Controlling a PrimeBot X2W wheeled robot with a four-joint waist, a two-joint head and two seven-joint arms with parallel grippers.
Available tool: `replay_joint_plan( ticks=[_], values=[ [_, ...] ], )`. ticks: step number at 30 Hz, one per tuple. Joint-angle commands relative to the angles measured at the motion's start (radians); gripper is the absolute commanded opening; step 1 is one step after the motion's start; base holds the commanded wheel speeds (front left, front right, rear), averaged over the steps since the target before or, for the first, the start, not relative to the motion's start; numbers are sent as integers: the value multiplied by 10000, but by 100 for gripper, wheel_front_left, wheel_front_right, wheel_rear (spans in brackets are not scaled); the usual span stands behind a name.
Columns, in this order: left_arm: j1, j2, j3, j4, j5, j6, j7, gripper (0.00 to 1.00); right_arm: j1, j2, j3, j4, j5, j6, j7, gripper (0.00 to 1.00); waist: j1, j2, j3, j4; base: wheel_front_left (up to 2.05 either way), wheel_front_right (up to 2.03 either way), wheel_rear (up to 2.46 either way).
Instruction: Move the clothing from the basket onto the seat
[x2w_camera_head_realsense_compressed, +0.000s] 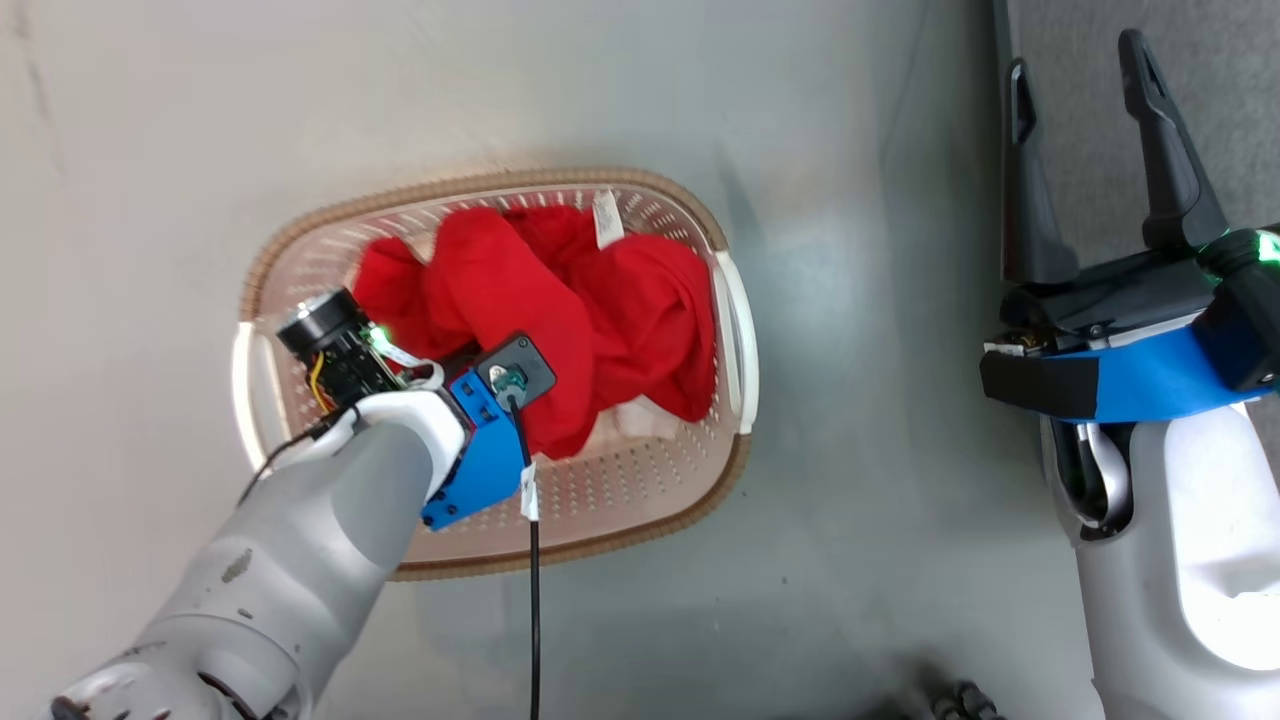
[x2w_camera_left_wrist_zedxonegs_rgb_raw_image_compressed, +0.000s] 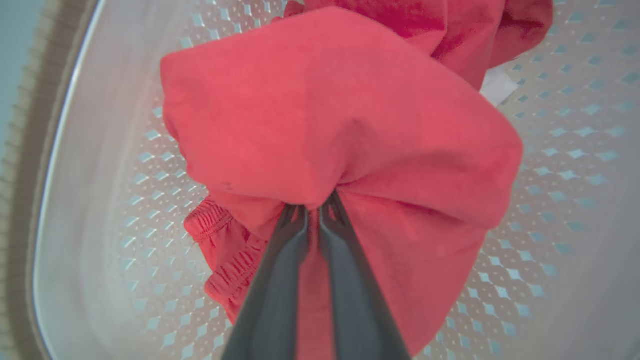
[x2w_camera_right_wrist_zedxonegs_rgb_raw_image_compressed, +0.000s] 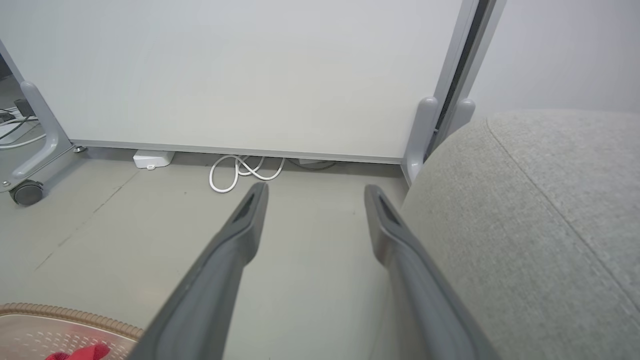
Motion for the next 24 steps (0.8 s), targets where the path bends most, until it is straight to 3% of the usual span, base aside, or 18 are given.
replay_joint_plan(
  ticks=[1, 12, 21, 24],
  values=[
    [89, -88, -5, -4, -112, -9, -169, 0, 158, -39, -7, 41, -43, 4, -39, 100, 0, 0, -450, 226, 0, 0, 0],
    [715, -494, 329, -224, -795, 189, -1505, 0, 775, -40, -151, 468, -206, 3, -39, 100, 0, 0, -2225, 790, 0, 0, 0],
    [1069, -575, 776, -1131, -1239, 472, -1738, 0, 1287, -40, -247, 709, -237, 4, -39, 100, 0, 0, -3406, 1130, 0, 0, 0],
    [1222, -363, 1104, -1848, -1334, 685, -1736, 0, 1496, -40, -284, 793, -217, 4, -39, 100, 0, 0, -3815, 1225, 0, 0, 0]
  ],
)
